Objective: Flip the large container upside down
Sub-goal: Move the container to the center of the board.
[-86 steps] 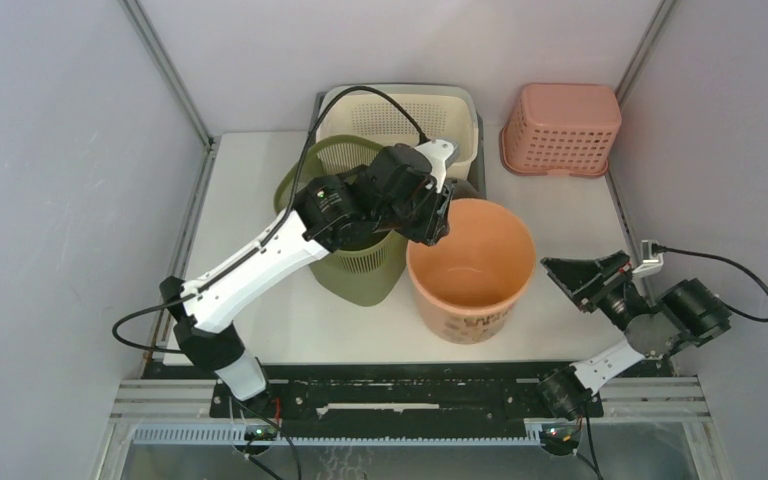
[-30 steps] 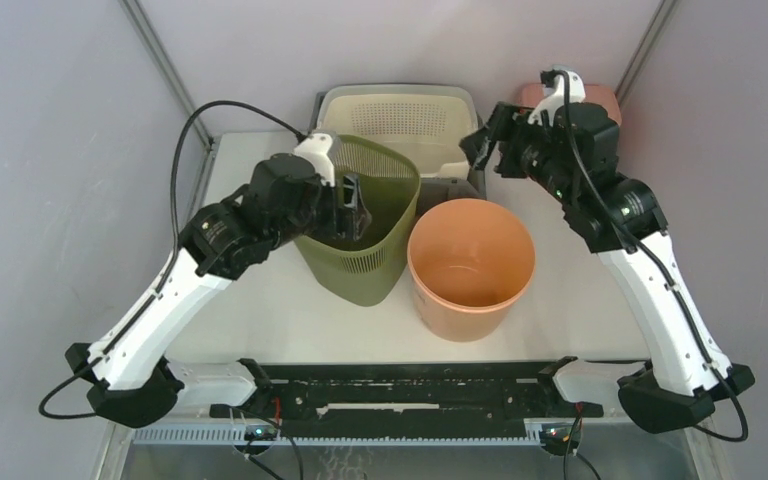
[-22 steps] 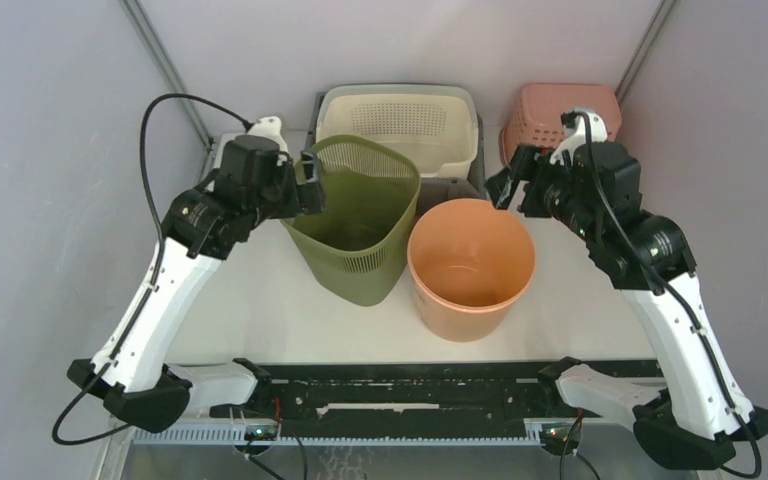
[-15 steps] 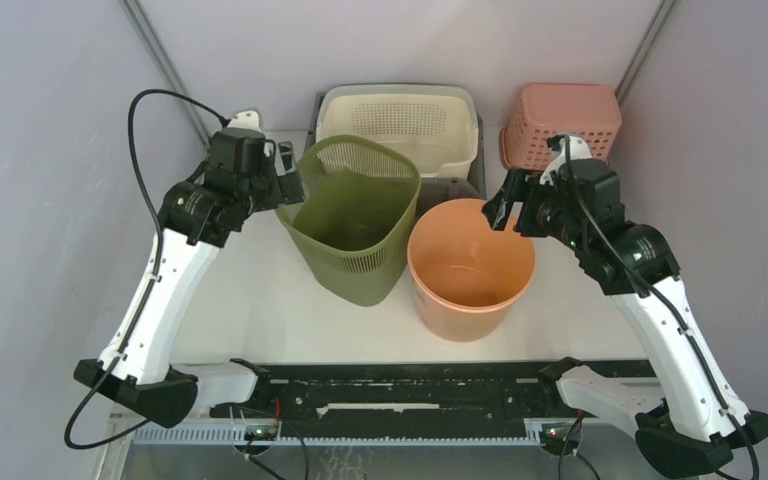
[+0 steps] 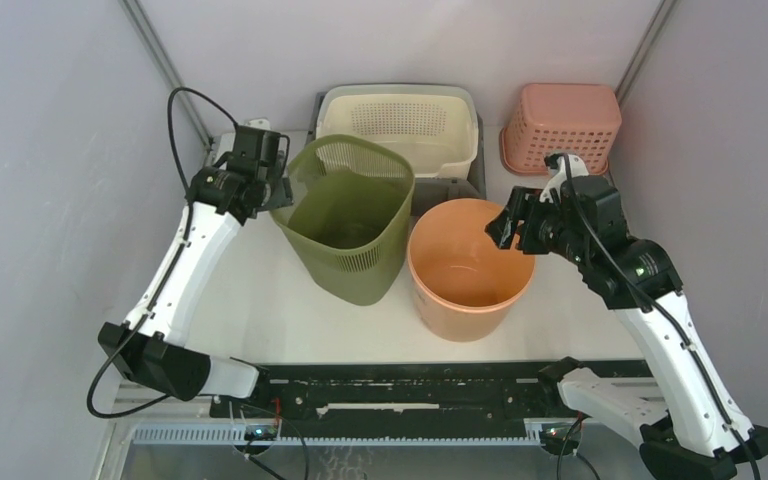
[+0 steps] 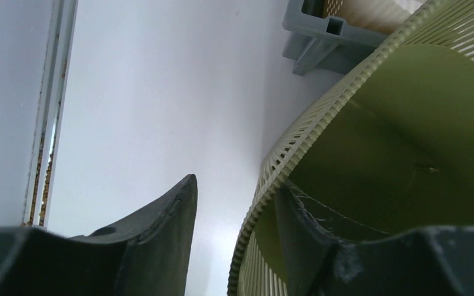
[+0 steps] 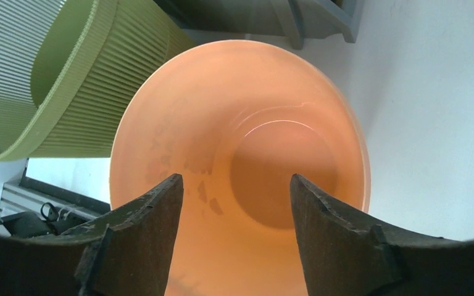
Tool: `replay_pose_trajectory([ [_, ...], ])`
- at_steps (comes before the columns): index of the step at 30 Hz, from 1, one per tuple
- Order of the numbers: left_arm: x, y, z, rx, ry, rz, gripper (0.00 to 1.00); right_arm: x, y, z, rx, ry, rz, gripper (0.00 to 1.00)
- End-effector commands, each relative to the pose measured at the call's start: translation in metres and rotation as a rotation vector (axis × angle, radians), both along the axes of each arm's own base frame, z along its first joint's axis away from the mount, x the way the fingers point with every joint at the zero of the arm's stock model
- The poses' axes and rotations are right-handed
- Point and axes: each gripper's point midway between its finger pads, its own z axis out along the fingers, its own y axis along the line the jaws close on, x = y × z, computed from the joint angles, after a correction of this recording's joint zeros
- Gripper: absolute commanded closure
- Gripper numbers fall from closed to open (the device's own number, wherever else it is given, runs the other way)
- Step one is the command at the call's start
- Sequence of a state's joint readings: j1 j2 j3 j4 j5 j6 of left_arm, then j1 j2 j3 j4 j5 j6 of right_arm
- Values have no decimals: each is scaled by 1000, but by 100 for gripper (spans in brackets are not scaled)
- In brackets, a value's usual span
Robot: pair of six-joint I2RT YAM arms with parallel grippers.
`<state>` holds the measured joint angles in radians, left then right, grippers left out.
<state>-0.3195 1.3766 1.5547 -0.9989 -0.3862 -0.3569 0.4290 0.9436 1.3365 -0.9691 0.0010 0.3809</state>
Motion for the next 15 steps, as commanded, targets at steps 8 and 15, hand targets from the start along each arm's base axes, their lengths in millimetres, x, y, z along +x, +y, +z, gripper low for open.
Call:
replay_pose_trajectory([
  [8,-17,28,17,32,-46,79,74,-24,40,0,-14,-12,170,33],
  [15,-40,67,17,56,-55,189,76,-28,80,-6,-67,1,259,37],
])
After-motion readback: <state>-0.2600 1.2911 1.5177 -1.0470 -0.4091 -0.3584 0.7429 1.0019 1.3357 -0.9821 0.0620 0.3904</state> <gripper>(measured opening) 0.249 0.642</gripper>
